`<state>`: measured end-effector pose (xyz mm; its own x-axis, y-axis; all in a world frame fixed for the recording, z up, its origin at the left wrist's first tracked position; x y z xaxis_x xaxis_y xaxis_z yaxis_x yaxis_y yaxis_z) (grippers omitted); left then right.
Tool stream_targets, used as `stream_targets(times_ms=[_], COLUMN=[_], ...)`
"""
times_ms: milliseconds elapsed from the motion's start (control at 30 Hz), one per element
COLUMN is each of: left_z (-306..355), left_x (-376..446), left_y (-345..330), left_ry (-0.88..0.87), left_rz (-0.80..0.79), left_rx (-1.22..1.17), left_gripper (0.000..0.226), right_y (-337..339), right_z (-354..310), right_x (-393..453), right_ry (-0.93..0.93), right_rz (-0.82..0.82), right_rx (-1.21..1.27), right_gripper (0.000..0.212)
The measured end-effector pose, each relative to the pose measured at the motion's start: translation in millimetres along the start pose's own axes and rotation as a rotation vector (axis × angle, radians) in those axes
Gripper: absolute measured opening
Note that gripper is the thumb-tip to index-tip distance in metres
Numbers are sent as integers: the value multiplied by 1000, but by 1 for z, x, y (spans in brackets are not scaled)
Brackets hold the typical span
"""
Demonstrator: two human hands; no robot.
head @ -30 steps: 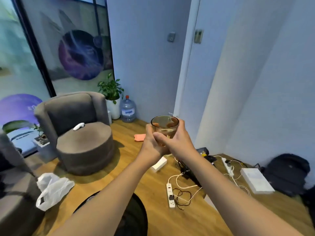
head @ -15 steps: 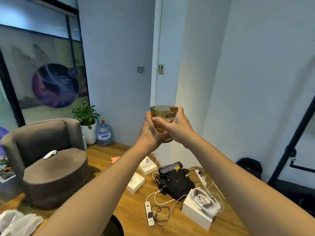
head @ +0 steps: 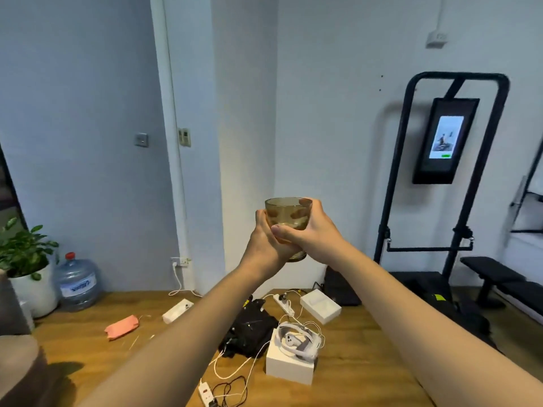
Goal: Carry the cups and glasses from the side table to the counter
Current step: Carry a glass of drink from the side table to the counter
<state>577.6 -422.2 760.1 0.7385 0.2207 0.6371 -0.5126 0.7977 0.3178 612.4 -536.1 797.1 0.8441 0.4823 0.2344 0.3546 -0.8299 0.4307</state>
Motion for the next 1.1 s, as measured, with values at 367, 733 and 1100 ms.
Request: stream_targets(times_ms=[367,733,1100], left_z=[101,297,491], left_x=[-51,-165,-310], left_y=[-206,-413,-614], left_ry=[-94,-256,-274], left_rz=[-378,-783,-951], left_rx=[-509,-731,-893], left_gripper=[74,85,87], right_y=[181,382,570], right_z=[76,125,176], right_x=[-140,-365,-604], right_ry=[-178,-368,-483], right_rz=[438,773,901], right_rx=[2,-81,-221], right_gripper=[86,75,92])
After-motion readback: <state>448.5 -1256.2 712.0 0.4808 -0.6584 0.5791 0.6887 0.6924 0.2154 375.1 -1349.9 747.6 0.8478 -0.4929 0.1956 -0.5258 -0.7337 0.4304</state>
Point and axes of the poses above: each hand's wrist, its own x-axis towards the middle knuckle, its own y-axis out of the back of the hand, z = x × y, the point moved 9 cm from there along x, towards the middle knuckle, and after that the axes turned 12 degrees about -y, right-handed, at the moved point
